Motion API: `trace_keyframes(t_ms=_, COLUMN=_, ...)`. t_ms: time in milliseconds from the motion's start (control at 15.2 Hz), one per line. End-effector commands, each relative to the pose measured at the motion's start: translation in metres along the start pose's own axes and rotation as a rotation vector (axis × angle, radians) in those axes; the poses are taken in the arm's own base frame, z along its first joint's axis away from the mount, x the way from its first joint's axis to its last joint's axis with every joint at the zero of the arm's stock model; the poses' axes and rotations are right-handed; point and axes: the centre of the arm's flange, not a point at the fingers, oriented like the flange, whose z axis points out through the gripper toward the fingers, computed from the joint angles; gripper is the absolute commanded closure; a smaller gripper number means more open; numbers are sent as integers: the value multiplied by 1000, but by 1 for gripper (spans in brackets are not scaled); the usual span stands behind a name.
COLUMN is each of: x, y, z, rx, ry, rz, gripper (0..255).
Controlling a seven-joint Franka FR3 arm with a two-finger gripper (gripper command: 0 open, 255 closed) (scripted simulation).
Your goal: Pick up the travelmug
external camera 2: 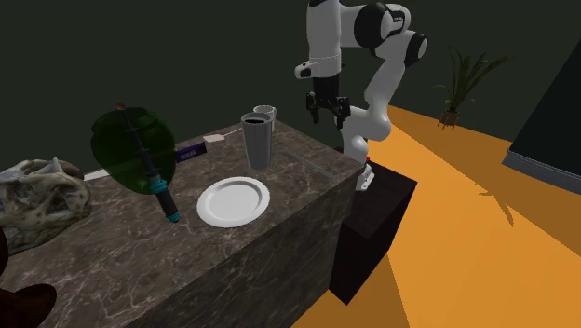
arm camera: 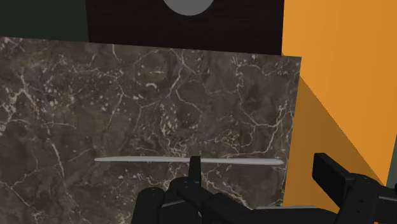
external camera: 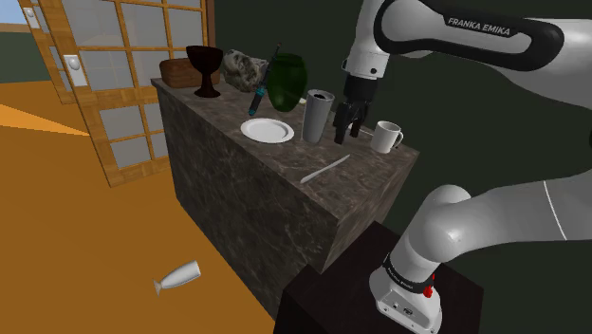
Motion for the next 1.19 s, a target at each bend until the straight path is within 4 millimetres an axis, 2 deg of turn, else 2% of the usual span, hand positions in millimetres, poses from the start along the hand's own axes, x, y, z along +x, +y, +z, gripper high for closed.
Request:
trace_keyframes(t_ms=0, x=0, y=0, z=0, rx=0, ry=0, rz=0, gripper=0)
trace_keyframes(t_ms=462, x=65, y=38, z=-44, rx=-19, ry=33, rz=189, gripper=0)
trace_keyframes(t_ms=990, x=127, y=93, z=-98, rx=-41, ry=72, rz=406, gripper=0)
trace_keyframes(t_ms=1056, x=130, y=97, z=-101, rx=-42, ry=74, rz=418, gripper=0)
trace_keyframes(t_ms=1122, x=131, y=97, z=-96, rx=-42, ry=74, rz=418, gripper=0)
